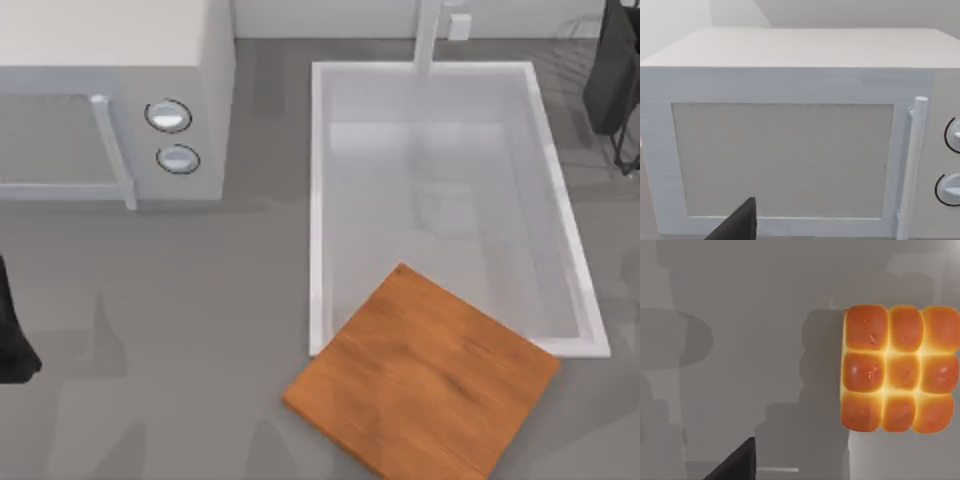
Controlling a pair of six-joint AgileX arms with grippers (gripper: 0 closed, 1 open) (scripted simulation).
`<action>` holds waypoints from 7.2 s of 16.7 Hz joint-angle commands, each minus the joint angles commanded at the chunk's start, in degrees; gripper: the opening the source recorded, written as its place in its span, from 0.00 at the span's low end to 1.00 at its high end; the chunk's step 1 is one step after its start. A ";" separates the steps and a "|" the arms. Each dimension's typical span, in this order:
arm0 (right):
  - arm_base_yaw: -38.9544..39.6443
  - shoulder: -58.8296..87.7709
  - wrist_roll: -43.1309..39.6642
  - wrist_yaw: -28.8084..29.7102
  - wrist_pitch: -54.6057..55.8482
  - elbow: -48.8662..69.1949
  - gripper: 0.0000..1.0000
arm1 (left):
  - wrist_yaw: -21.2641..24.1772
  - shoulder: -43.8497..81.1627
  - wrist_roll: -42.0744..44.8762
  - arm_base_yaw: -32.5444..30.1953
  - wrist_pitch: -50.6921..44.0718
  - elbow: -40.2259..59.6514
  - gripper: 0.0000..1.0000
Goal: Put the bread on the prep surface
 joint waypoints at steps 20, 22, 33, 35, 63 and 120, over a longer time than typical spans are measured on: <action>-1.72 19.83 -0.30 -0.02 7.93 1.92 1.00 | 0.00 0.00 0.00 0.00 0.00 0.00 1.00; -1.73 20.27 -0.30 -0.02 8.57 1.50 1.00 | 0.00 0.00 0.00 0.00 0.00 0.00 1.00; -1.73 20.27 -0.30 -0.02 8.57 1.50 0.32 | 0.00 0.00 0.00 0.00 0.00 0.00 1.00; -1.73 20.27 -0.30 -0.02 8.57 1.50 0.17 | 0.00 0.00 0.00 0.00 0.00 0.00 1.00; -1.65 10.70 -0.58 -0.08 -14.45 16.27 0.00 | 0.00 0.00 0.00 0.00 0.00 0.00 1.00; 54.44 22.46 -42.12 -0.79 -0.97 14.37 0.90 | 0.00 0.00 0.00 0.00 0.00 0.00 1.00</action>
